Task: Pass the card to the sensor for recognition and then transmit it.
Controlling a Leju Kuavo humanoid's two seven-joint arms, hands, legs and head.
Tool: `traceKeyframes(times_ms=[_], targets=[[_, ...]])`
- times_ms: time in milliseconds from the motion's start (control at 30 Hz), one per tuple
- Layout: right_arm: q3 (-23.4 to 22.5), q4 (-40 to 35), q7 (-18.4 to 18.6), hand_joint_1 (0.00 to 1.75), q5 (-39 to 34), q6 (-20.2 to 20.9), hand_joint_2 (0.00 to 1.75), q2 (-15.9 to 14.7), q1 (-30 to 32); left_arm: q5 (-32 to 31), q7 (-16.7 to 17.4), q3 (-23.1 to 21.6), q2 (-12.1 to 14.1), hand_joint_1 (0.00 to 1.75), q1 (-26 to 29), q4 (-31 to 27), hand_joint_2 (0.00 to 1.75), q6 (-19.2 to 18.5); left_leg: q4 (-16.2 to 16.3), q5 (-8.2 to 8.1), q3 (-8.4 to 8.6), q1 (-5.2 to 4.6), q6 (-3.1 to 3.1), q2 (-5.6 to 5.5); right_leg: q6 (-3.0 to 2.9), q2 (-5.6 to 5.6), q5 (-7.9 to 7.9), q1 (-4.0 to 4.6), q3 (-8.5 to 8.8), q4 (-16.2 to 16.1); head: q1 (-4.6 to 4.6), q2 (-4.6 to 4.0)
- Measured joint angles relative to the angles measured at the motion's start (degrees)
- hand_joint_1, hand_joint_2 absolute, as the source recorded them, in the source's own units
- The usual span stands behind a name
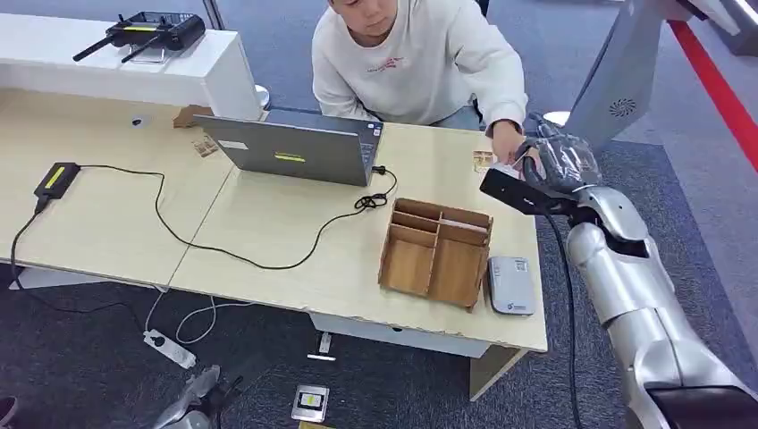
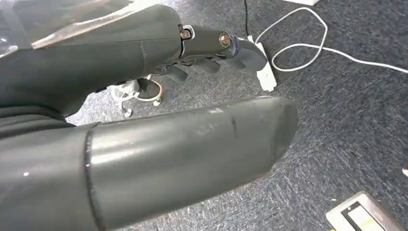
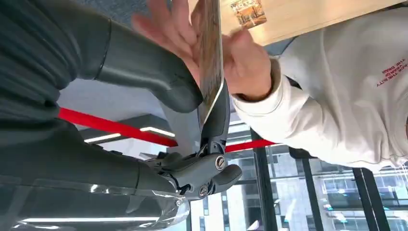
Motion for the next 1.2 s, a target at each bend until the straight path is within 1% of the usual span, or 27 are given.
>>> traceKeyframes(times_ms=[100,133,167,267,333,400,567,633,733,767,800,900,1067,1200], targets=[[0.00,0.02,0.22,1.75,0.31,0.09,1.75,-0.09,0.14,-0.17,0.00,0.00,0.04,0.00,-0.07,0.00,0.00,-0.20,0.00,0.00,-0.01,0.00,0.00,0.00,0.00,0.00,0.00,0.00,0.00,0.00,0.00,0.00],[0.00,0.02,-0.22,1.75,0.70,0.31,1.75,-0.09,0.14,-0.33,0.02,0.00,0.07,0.00,-0.09,0.00,0.00,-0.39,0.00,0.00,-0.02,0.00,0.00,0.00,0.00,0.00,0.00,0.00,0.00,0.00,0.00,0.00],[0.04,0.02,-1.22,1.75,0.83,0.61,1.75,-0.02,0.13,-0.52,0.00,0.00,0.09,0.00,-0.15,0.00,0.00,-0.74,0.00,0.00,-0.02,0.00,0.00,-0.01,0.00,0.00,0.00,0.00,0.01,0.00,0.00,0.00],[0.20,-0.15,-5.76,1.75,0.13,1.75,1.75,0.44,0.12,-0.85,-0.20,0.00,0.09,0.00,-0.32,0.00,0.00,-1.22,0.00,0.00,-0.03,0.00,0.00,0.00,0.00,0.00,0.00,0.00,0.01,0.01,0.00,0.00],[0.33,-1.46,-7.32,1.75,-1.13,3.15,1.75,0.85,-0.12,-0.96,-0.44,0.00,0.09,0.00,-0.41,-0.02,0.00,-1.20,0.00,0.00,-0.03,0.00,0.00,0.00,0.00,0.00,0.01,0.00,-0.02,0.02,-0.02,0.00],[0.42,-2.58,-7.45,1.75,-2.07,3.65,1.75,0.90,-1.83,-0.98,-0.76,0.07,0.11,0.00,-0.43,-0.02,0.00,-1.20,0.01,0.00,-0.04,-0.01,0.00,-0.01,0.00,0.00,0.01,-0.02,-0.05,0.03,0.00,0.00],[0.44,-0.98,-8.09,1.75,-2.40,2.88,1.75,0.79,-10.46,-0.87,-1.03,0.18,0.11,0.00,-0.38,-0.02,0.00,-1.20,-0.01,0.00,-0.06,0.00,0.00,-0.01,0.00,-0.01,0.00,-0.01,-0.04,0.03,-0.04,0.00],[0.46,0.07,-8.24,1.75,-2.40,2.23,1.75,0.81,-12.30,-0.41,-1.22,0.22,0.11,0.00,-0.28,-0.02,0.00,-1.09,-0.01,0.00,-0.06,-0.01,0.00,0.00,0.00,0.00,0.00,-0.01,-0.02,0.03,0.00,0.00],[0.52,1.64,-8.24,1.75,-2.38,1.22,1.75,1.09,-13.04,0.15,-1.46,0.26,0.11,0.00,-0.09,-0.02,0.00,-0.59,0.00,0.00,-0.05,-0.01,0.00,-0.01,0.00,0.00,0.00,-0.01,-0.01,0.03,0.00,0.00],[0.59,2.08,-8.22,0.82,-2.38,1.00,1.75,1.22,-13.04,0.26,-1.51,0.28,0.11,0.00,0.01,-0.02,0.00,-0.46,0.01,0.00,-0.04,-0.01,0.00,-0.01,0.00,0.00,0.00,-0.01,-0.01,0.03,0.00,0.00],[0.66,2.47,-8.13,0.00,-2.38,0.83,1.75,1.35,-13.04,0.28,-1.55,0.31,0.11,0.00,0.13,-0.02,0.00,-0.35,0.01,0.01,-0.05,-0.01,0.00,-0.02,0.00,0.00,0.01,-0.01,-0.01,0.03,0.00,0.00],[0.79,3.59,-8.06,0.00,-2.58,-0.22,1.75,1.64,-13.06,0.48,-1.75,0.33,0.11,0.00,0.37,-0.02,0.00,-0.17,0.01,0.01,-0.04,0.00,0.00,-0.02,0.00,0.00,0.01,-0.01,-0.01,0.03,0.00,0.00],[0.83,4.87,-7.78,0.00,-3.78,-4.69,1.75,1.79,-13.03,1.09,-1.97,0.72,0.11,0.00,0.73,-0.02,0.00,0.57,0.00,0.01,-0.04,0.00,0.00,-0.01,0.00,0.00,0.00,0.00,-0.02,0.03,0.00,0.00],[0.28,5.42,-8.39,0.00,-8.49,-8.26,1.75,1.53,-13.19,2.19,-2.38,1.05,0.11,0.00,1.17,-0.02,0.00,1.99,0.01,0.00,-0.04,-0.01,0.00,-0.01,0.00,0.00,0.00,-0.01,-0.03,0.03,0.00,0.00]])
